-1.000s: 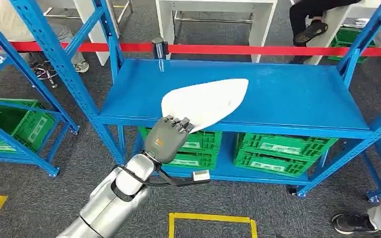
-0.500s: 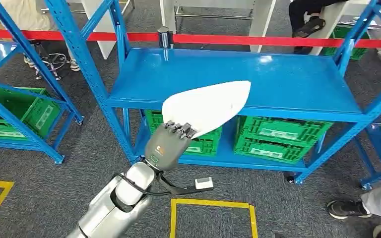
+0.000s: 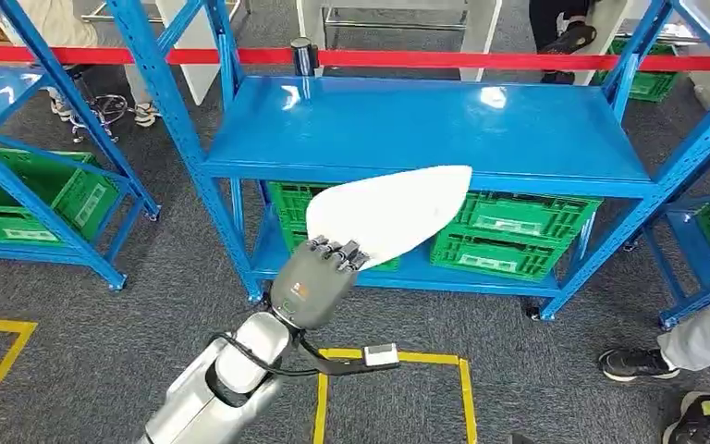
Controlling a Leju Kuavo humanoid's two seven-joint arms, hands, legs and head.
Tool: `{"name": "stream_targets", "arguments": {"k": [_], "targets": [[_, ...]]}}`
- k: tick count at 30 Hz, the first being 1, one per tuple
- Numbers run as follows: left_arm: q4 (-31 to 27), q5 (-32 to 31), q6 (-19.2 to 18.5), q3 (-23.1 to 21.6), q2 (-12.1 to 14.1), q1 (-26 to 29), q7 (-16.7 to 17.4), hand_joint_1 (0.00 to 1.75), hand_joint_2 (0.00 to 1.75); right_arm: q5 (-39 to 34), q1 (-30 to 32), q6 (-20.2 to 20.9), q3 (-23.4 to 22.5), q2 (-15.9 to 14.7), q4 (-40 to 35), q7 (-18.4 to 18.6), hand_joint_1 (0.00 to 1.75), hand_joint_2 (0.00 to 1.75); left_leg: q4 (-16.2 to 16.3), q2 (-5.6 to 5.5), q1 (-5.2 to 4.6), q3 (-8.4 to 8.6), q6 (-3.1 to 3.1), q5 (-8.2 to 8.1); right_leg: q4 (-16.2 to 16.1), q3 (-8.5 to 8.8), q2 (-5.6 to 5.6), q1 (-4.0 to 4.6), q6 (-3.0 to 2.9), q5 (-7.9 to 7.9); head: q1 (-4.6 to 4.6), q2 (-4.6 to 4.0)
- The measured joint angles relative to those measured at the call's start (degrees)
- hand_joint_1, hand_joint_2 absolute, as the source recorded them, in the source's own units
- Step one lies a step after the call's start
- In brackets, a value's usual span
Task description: Take the parts from the cabinet and place them on the table.
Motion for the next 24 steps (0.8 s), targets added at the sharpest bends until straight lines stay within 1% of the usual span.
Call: {"name": "stream_targets", "arguments": {"k": [2, 3, 4, 5, 6, 7, 8, 9, 10, 11, 12, 13, 14, 15, 16, 17, 18, 19, 20, 21, 22, 23, 24], "targets": [[0.0, 0.1, -0.4, -0.2, -0.5, 0.4, -0.6, 1.75, 1.75, -0.1, 0.0, -0.2, 0.0, 0.0, 0.0, 0.1, 0.0, 1.75, 0.1, 0.02, -0.38, -0.51, 1.16, 0.5, -0.5, -0.04, 0.02, -0.28, 0.95, 0.95, -0.09, 0.0], [0.1, 0.3, -0.5, -0.5, -0.6, 0.5, -0.9, 1.75, 1.75, -0.2, 0.1, -0.4, 0.0, 0.0, 0.0, 0.1, 0.0, 1.75, -0.3, 0.27, 0.03, -1.0, 1.95, 1.33, -0.3, -0.31, 0.09, -0.53, 1.3, 0.94, -0.11, 0.0], [0.2, 0.7, -0.6, -0.7, -1.1, 0.5, -1.2, 1.75, 1.75, -0.3, 0.2, -0.5, 0.0, 0.0, 0.0, 0.1, 0.0, 1.75, -0.3, 0.46, -0.01, -1.57, 2.36, 1.94, 0.9, -1.0, 0.18, -0.51, 1.45, -1.3, -0.02, 0.0], [0.3, 1.3, -0.6, -1.0, -1.5, 0.5, -1.5, 1.75, 1.75, -0.5, 0.3, -0.5, 0.0, 0.0, 0.0, 0.0, 0.0, 1.75, -0.3, 0.41, -0.02, -2.4, 2.75, 2.58, 3.7, -2.1, 0.2, -0.53, 1.58, -4.75, 0.29, 0.0], [0.6, 2.1, -0.6, -1.3, -1.8, 0.5, -1.9, 1.75, 1.75, -0.7, 0.3, -0.5, 0.0, 0.0, 0.0, 0.0, 0.0, 1.75, -0.3, 0.4, -0.08, -3.15, 2.92, 3.36, 8.3, -3.59, 0.23, -0.45, 1.75, -8.58, 0.53, 0.0], [1.0, 2.8, -0.6, -1.6, -1.9, 0.6, -2.2, 1.75, 1.75, -0.9, 0.4, -0.4, 0.0, 0.0, 0.0, -0.1, 0.0, 1.75, -0.2, 0.46, -0.23, -4.15, 3.01, 4.07, 12.8, -4.85, 0.28, -0.38, 1.9, -11.21, 0.57, 0.0], [1.4, 3.7, -0.5, -1.8, -2.0, 0.7, -2.5, 1.75, 1.75, -1.2, 0.4, 0.0, 0.0, 0.0, 0.0, -0.3, 0.0, 1.75, -0.2, 0.48, -0.34, -5.07, 3.02, 4.59, 16.2, -5.51, 0.29, -0.34, 1.92, -12.07, 0.61, 0.0], [1.9, 5.0, -0.4, -1.9, -2.1, 1.0, -2.9, 1.75, 1.75, -1.2, 0.6, 0.7, 0.0, 0.0, 0.0, -0.8, 0.0, 1.75, -0.1, 0.53, -0.42, -5.97, 2.96, 5.19, 17.4, -5.06, 0.29, -0.32, 1.87, -11.15, 0.63, 0.0], [2.3, 6.3, -0.2, -2.0, -2.1, 1.3, -3.3, 1.75, 1.75, -1.3, 0.8, 1.2, 0.0, 0.0, 0.0, -1.2, 0.0, 1.75, 0.0, 0.44, -0.47, -6.73, 2.86, 5.59, 16.4, -3.48, 0.29, -0.27, 1.73, -9.26, 0.61, 0.0], [2.6, 7.2, 0.1, -2.0, -2.2, 1.6, -3.6, 1.75, 1.75, -1.3, 0.9, 1.4, 0.0, 0.0, 0.0, -1.3, 0.0, 1.75, 0.2, 0.34, -0.47, -7.44, 2.7, 6.05, 13.6, -1.06, 0.33, -0.19, 1.52, -6.93, 0.68, 0.0], [3.0, 9.3, 0.4, -2.0, -2.2, 1.8, -4.0, 1.75, 1.75, -0.9, 0.9, 0.9, 0.0, 0.0, 0.0, -1.2, 0.0, 1.75, 0.4, 0.19, -0.48, -8.12, 2.47, 6.49, 8.9, 2.66, 0.52, -0.1, 1.18, -5.41, 0.7, 0.0], [3.4, 11.3, 0.8, -2.0, -2.3, 1.9, -4.4, 1.75, 1.75, -0.6, 1.0, 0.4, 0.0, 0.0, 0.0, -1.2, 0.0, 1.75, 0.7, 0.08, -0.42, -8.48, 2.24, 6.88, 3.6, 6.53, 1.28, -0.04, 0.75, -6.56, 0.7, 0.0], [3.8, 14.7, 1.3, -1.8, -2.4, 2.2, -5.0, 1.75, 1.75, -0.5, 1.0, 0.2, 0.0, -0.1, 0.0, -1.2, 0.0, 1.75, 1.0, -0.07, -0.73, -8.95, 1.86, 7.14, -0.4, 9.1, 1.84, 0.24, 0.28, -8.78, 0.72, 0.0], [4.3, 18.2, 1.8, -1.4, -2.4, 2.6, -5.8, 1.75, 1.75, -0.2, 1.2, 0.0, 0.0, -0.1, 0.0, -1.2, 0.0, 1.75, 0.9, -0.09, -0.76, -8.84, 1.47, 7.43, -0.5, 8.82, 1.63, 0.4, 0.12, -8.82, 0.68, 0.0], [4.9, 21.2, 2.5, -0.8, -2.4, 3.1, -6.6, 1.75, 1.75, 0.0, 1.3, -0.2, 0.0, -0.1, 0.0, -1.2, 0.0, 1.75, 0.8, -0.19, -0.65, -8.84, 1.15, 7.72, -0.6, 8.72, 1.42, 0.52, -0.17, -8.88, 0.68, 0.0], [5.5, 23.7, 3.5, 0.0, -2.3, 3.6, -7.3, 1.75, 1.75, 0.0, 1.5, -0.4, 0.0, -0.1, 0.0, -1.1, 0.0, 1.75, 0.5, -0.29, -0.53, -8.76, 0.81, 8.24, -0.6, 8.64, 1.24, 0.68, -0.64, -8.55, 0.7, 0.0], [5.9, 25.1, 4.2, 0.7, -2.0, 4.2, -7.5, 1.75, 1.75, 0.2, 1.6, -0.5, 0.0, 0.0, 0.0, -0.8, 0.0, 1.75, 0.4, -0.49, -0.59, -8.95, 0.43, 8.48, -1.0, 8.53, 0.96, 0.26, -1.24, -7.91, 0.68, 0.0], [6.3, 26.0, 5.1, 1.6, -1.7, 4.7, -7.7, 1.75, 1.75, 0.3, 1.7, -0.5, 0.0, 0.0, 0.0, -0.6, 0.0, 1.75, 1.4, -0.45, -0.37, -9.38, 0.11, 7.43, -1.1, 8.3, 0.5, 0.11, -1.69, -7.44, 0.68, 0.0], [6.6, 26.2, 5.7, 2.3, -1.4, 5.1, -7.9, 1.75, 1.75, 0.4, 1.8, -0.5, 0.0, 0.0, 0.0, -0.3, 0.0, 1.75, 3.8, -0.32, -0.31, -10.4, -0.31, 4.94, -1.1, 7.92, 0.37, 0.09, -2.12, -7.15, 0.22, 0.0], [6.8, 26.2, 6.2, 3.2, -1.0, 5.8, -7.7, 1.75, 1.75, 0.5, 1.9, -0.9, 0.0, 0.0, 0.0, 0.0, 0.0, 1.75, 8.0, -0.28, -0.13, -11.99, -0.73, 1.94, -1.1, 7.54, 0.14, 0.1, -2.23, -6.85, -0.04, 0.0], [6.9, 26.0, 6.6, 4.1, -0.6, 6.6, -7.6, 1.75, 1.75, 0.6, 2.0, -1.1, 0.0, 0.0, 0.0, 0.1, 0.0, 1.75, 12.7, -0.28, -0.03, -13.68, -1.06, -0.46, -1.1, 7.14, -0.12, 0.11, -2.28, -6.57, -0.04, 0.0], [7.0, 25.8, 6.8, 4.8, -0.3, 7.5, -7.4, 1.75, 1.75, 0.6, 2.2, -1.3, 0.0, 0.0, 0.0, 0.4, 0.0, 1.75, 16.7, -0.26, 0.02, -15.02, -1.29, -2.01, -1.0, 6.76, -0.4, 0.12, -2.27, -6.35, -0.09, 0.0], [7.1, 25.8, 6.9, 5.9, 0.1, 8.6, -7.3, 1.75, 1.75, 0.3, 2.3, -1.8, 0.0, -0.1, 0.0, 0.4, 0.0, 1.75, 18.5, -0.18, 0.1, -15.24, -1.41, -2.19, -1.0, 6.49, -0.66, 0.11, -2.2, -6.14, -0.11, 0.0]]}}
